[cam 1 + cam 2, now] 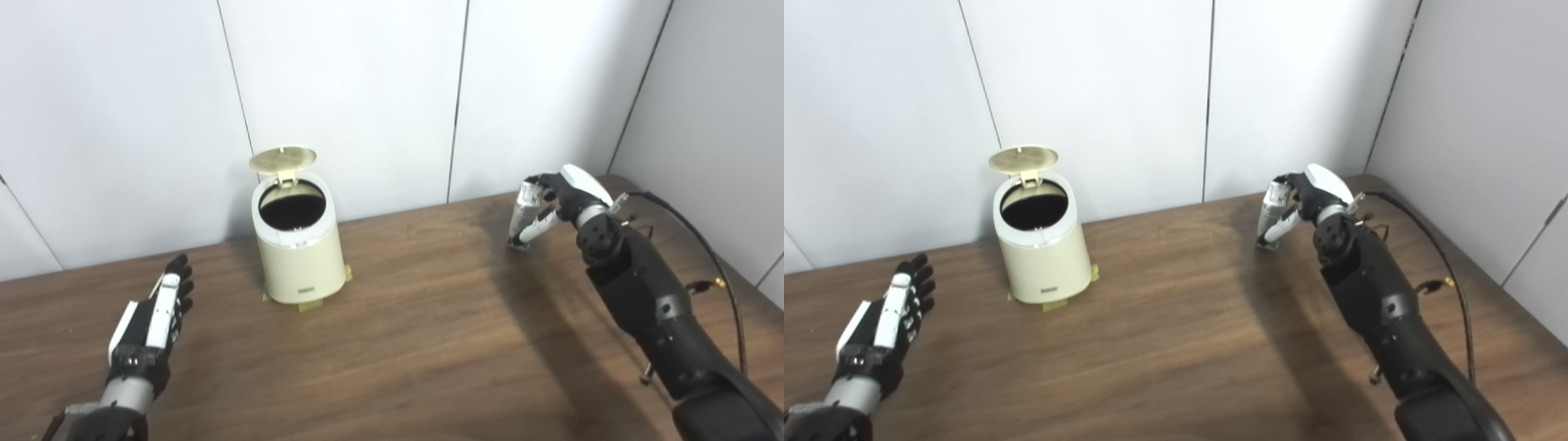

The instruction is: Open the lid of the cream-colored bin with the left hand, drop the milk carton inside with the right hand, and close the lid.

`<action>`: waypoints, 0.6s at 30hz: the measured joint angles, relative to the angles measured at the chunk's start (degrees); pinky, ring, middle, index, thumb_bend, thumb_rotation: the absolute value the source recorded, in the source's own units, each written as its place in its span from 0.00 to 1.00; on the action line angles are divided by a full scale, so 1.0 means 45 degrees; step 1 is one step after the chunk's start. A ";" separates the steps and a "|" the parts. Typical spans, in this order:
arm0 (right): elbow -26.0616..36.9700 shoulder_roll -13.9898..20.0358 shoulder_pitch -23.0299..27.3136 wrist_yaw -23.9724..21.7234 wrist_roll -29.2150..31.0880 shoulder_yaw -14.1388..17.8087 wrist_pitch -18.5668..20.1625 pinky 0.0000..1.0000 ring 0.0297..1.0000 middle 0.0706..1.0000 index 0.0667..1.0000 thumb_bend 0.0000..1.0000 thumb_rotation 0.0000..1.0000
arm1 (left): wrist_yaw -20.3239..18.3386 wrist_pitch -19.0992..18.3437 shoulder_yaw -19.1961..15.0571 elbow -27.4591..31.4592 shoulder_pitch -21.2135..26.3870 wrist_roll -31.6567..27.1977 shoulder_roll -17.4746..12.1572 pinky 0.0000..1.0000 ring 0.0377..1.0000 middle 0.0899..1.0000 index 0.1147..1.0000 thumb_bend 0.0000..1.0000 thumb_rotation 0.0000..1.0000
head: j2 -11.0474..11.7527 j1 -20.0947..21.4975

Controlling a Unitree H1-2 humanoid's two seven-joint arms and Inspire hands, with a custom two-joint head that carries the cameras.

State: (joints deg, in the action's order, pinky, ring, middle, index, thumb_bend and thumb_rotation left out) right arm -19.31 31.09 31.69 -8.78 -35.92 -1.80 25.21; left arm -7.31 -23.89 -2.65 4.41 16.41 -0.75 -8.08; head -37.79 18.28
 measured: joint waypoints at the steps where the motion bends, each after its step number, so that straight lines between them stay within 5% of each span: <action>1: -0.0090 0.0011 0.0000 0.0103 0.0044 -0.0042 -0.0145 0.69 0.77 0.79 0.77 0.95 0.10 | -0.0010 0.0000 0.0022 0.0003 0.0000 0.0000 -0.0020 1.00 0.99 0.99 1.00 0.52 1.00 | 0.0000 0.0000; 5: -0.0287 -0.0025 -0.0066 0.0649 0.0421 0.0021 -0.0440 0.66 0.73 0.75 0.71 0.89 0.08 | -0.0050 0.0000 0.0121 0.0011 -0.0003 0.0028 -0.0140 1.00 1.00 0.99 1.00 0.53 1.00 | -0.0078 0.0000; 8: -0.0379 -0.0264 -0.0125 0.1726 0.0793 0.0465 -0.0741 0.56 0.61 0.64 0.64 0.84 0.01 | -0.0061 -0.0022 0.0282 0.0162 -0.0030 0.0168 -0.0320 1.00 1.00 0.99 1.00 0.51 1.00 | -0.0098 0.0000; 9: -0.0422 -0.0366 -0.0137 0.2183 0.0887 0.0602 -0.0939 0.50 0.54 0.51 0.55 0.65 0.00 | -0.0061 -0.0024 0.0324 0.0249 -0.0037 0.0196 -0.0365 1.00 1.00 0.99 1.00 0.52 1.00 | -0.0098 0.0000; 10: -0.0561 -0.0468 -0.0131 0.2751 0.0949 0.0715 -0.1267 0.48 0.47 0.48 0.53 0.59 0.00 | -0.0056 -0.0034 0.0358 0.0326 -0.0036 0.0226 -0.0398 1.00 1.00 0.99 1.00 0.52 1.00 | -0.0098 0.0000; 18: -0.1278 -0.0673 -0.0133 0.4509 0.1161 0.0725 -0.2264 0.38 0.38 0.46 0.48 0.52 0.00 | -0.0072 -0.0022 0.0573 0.0381 -0.0079 0.0292 -0.0434 1.00 0.99 0.98 1.00 0.50 1.00 | -0.0117 0.0039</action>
State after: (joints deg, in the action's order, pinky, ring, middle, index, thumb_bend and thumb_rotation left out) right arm -25.06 28.06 31.09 11.51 -30.70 1.46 15.02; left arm -7.64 -23.99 -0.07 6.12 16.06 0.57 -10.04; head -38.32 18.46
